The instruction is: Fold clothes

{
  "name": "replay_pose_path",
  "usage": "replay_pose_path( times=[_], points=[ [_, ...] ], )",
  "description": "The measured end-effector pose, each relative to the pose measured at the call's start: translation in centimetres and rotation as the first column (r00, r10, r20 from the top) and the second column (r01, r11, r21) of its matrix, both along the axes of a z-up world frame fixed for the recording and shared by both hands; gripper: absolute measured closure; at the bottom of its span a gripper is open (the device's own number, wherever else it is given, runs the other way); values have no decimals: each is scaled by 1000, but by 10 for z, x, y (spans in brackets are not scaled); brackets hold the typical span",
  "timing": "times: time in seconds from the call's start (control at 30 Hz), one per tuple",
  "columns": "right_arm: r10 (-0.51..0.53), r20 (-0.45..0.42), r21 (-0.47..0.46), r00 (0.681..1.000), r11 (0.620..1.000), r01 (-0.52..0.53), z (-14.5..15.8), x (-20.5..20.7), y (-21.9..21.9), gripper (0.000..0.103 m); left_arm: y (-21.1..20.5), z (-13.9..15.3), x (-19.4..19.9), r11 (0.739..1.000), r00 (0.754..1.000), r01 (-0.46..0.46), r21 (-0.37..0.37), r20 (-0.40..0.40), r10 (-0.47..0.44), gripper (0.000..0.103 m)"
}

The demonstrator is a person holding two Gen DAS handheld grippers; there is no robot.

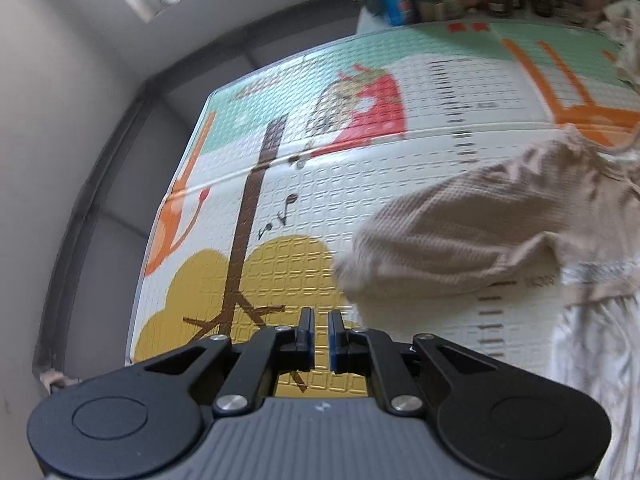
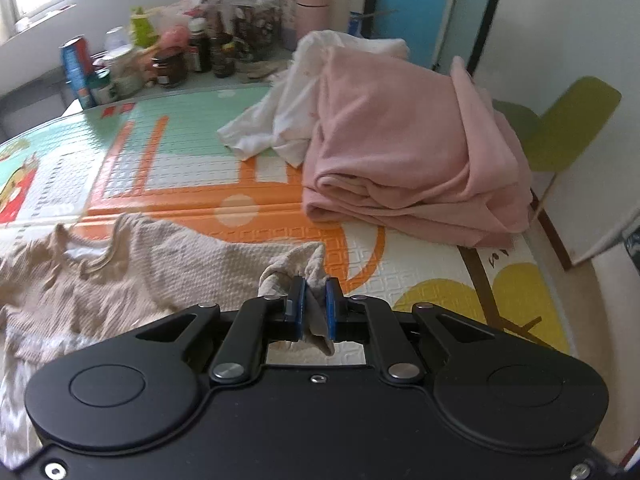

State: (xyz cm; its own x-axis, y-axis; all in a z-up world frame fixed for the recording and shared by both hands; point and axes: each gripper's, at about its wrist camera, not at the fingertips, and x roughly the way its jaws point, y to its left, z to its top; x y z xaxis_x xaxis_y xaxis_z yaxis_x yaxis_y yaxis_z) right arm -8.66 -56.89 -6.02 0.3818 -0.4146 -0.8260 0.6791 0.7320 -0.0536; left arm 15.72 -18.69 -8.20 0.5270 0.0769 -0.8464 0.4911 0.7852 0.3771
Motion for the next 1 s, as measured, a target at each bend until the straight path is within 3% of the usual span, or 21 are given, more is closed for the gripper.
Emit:
replay_pose_path(
  times=[0.43, 0.7, 1.0],
  points=[
    [-94, -33, 6, 995, 996, 94, -26, 8, -27, 92, 0, -25, 21, 995, 997, -67, 74, -23, 68, 91],
    [-123, -1, 3, 992, 992, 123, -17, -4, -37, 89, -11, -15, 17, 997, 999, -32, 74, 18, 30, 75],
    [-41, 59, -10, 997, 999, 42, 13, 1, -14, 82, -37, 11, -6, 998, 995, 59, 29, 74, -61, 60]
  ],
)
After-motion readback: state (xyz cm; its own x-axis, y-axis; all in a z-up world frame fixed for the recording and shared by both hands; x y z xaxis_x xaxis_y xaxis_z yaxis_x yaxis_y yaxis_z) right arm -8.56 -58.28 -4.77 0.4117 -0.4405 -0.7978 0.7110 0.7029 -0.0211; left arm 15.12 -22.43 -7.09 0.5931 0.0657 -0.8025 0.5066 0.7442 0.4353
